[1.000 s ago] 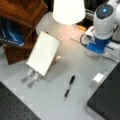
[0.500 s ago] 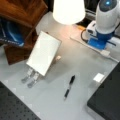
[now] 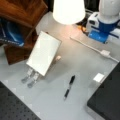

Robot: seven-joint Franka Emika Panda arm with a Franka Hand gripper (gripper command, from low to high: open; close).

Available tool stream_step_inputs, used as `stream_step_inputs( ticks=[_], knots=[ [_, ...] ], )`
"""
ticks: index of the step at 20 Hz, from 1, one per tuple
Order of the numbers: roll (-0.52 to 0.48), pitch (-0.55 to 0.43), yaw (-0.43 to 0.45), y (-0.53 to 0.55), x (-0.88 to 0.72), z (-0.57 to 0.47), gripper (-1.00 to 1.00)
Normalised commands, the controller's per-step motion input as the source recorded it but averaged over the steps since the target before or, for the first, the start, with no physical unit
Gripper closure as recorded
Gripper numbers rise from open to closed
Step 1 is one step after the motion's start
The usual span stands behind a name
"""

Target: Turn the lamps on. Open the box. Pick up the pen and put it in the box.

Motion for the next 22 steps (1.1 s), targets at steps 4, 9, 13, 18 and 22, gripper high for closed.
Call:
stream_step_inputs(
  ticks=[4, 9, 13, 18, 22],
  knots=[
    [0.044, 0.013, -0.085, 0.08, -0.05, 0.26, 1.0],
    [0.059, 0.071, -0.108, 0.12, 0.03, 0.26, -1.0],
    [0.06, 0.114, -0.145, 0.16, 0.14, 0.21, -1.0],
    [0.118, 0.107, -0.139, 0.21, 0.22, 0.15, -1.0],
    [0.124, 0.111, -0.102, 0.19, 0.26, 0.12, -1.0]
  ],
)
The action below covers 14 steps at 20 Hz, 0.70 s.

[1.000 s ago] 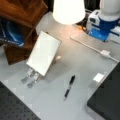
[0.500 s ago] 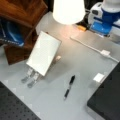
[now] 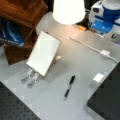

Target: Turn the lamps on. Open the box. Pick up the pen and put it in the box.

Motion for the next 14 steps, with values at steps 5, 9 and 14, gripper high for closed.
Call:
stream_step_inputs(
  ticks=[5, 9, 14],
  knots=[
    [0.136, 0.119, -0.084, 0.12, 0.33, 0.13, -1.0],
    [0.217, 0.142, -0.129, 0.14, 0.43, 0.16, -1.0],
    [0.259, 0.164, -0.156, 0.12, 0.5, 0.21, -1.0]
  ],
)
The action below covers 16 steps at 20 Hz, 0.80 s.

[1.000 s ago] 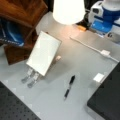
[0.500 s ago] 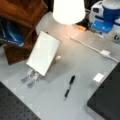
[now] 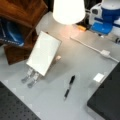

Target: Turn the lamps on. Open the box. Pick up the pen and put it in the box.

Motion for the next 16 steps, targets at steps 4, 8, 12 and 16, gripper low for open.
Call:
stream_step_inputs(
  ticks=[4, 8, 12, 16],
  knots=[
    [0.242, 0.167, -0.169, 0.07, 0.52, 0.21, -1.0],
    [0.237, 0.171, -0.122, 0.05, 0.5, 0.2, -1.0],
    [0.275, 0.183, -0.023, 0.03, 0.44, 0.13, -1.0],
    [0.34, 0.123, 0.079, 0.0, 0.39, -0.02, -1.0]
  ],
)
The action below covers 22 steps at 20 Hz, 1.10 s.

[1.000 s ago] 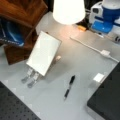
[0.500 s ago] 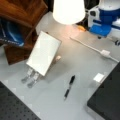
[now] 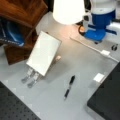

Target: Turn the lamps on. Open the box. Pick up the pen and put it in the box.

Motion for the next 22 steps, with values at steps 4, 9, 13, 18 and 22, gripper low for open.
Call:
stream_step_inputs(
  ticks=[4, 9, 13, 18, 22],
  knots=[
    [0.356, 0.025, 0.077, -0.05, 0.37, -0.16, -1.0],
    [0.295, -0.006, 0.056, -0.08, 0.29, -0.1, -1.0],
    [0.287, -0.045, 0.059, -0.06, 0.29, -0.08, -1.0],
    [0.375, -0.117, 0.077, -0.01, 0.33, -0.15, -1.0],
    [0.379, -0.037, 0.041, -0.01, 0.29, -0.06, -1.0]
  ],
)
